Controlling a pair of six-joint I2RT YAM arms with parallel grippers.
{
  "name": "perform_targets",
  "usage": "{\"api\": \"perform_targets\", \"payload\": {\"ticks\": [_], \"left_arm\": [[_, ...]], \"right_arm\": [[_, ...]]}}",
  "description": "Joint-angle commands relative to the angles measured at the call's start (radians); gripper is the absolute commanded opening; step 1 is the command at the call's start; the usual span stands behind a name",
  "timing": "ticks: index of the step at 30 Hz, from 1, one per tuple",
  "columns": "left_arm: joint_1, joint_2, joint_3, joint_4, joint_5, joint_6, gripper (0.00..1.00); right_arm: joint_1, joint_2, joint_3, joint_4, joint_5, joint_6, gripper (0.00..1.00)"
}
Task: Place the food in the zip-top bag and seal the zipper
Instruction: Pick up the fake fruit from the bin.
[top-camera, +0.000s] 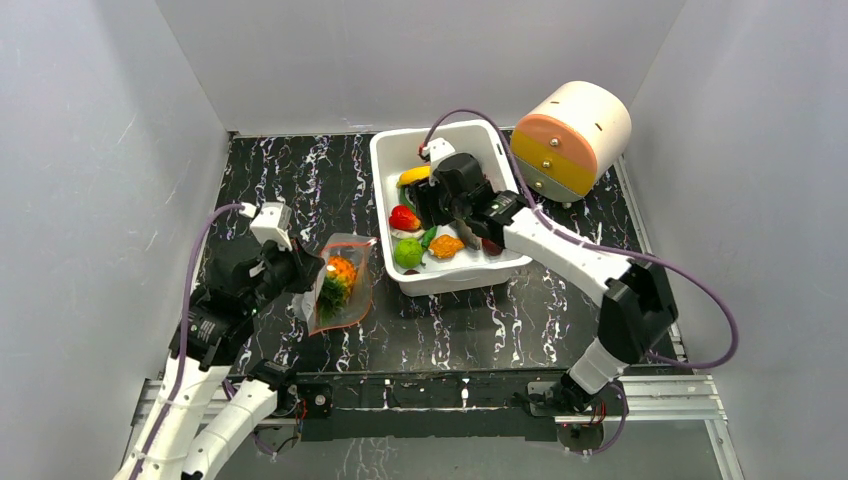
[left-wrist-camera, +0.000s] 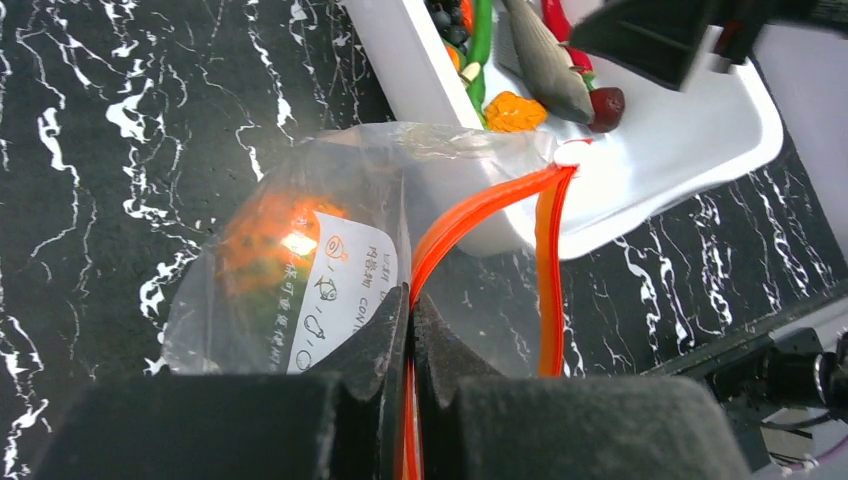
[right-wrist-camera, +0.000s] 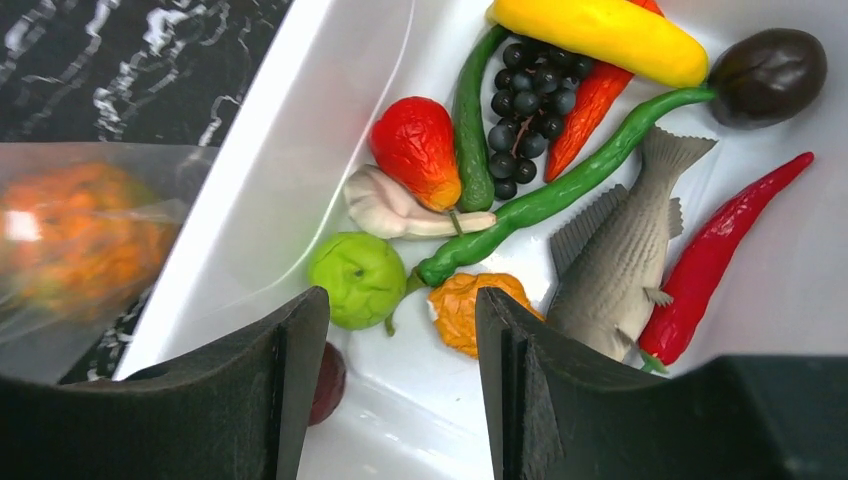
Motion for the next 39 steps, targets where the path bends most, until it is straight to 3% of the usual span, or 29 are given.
{"api": "perform_targets", "payload": {"ticks": [1,7,14,25,29,35,39], "left_arm": [[0.000,-0.065,-0.029,0.062,0.088,-0.028,0.00],[0.000,-0.062,-0.041,0.050,0.124,-0.016,0.00],[0.001,-0.087,-0.058,0.063,0.163,-0.032,0.00],[0.001,-0.103,-0.055,0.078,0.201,-0.021,0.00],[0.000,-0.110,-0.064,0.086,0.228,-0.043,0.00],[0.001,-0.128,-0.067,0.077,0.238,-0.037,0.00],[0.001,-0.135,-0.075,0.088,0.238,-0.033,0.00]], "right_arm": [[-0.016,0.079,0.091,0.115,-0.019,-0.159,0.54],[-0.052,0.162,0.126,0.171,-0.132,-0.454,0.58],[-0.116,0.283,0.232,0.113,-0.338,-0.742,0.62],[-0.195,0.515,0.474,0.061,-0.479,-0.935,0.66],[-0.201,0.586,0.512,0.097,-0.446,-0.953,0.65],[-0.203,0.704,0.676,-0.043,-0.450,-1.051,0.62],[-0.203,0.747,0.709,0.001,-0.413,-1.067,0.60]]}}
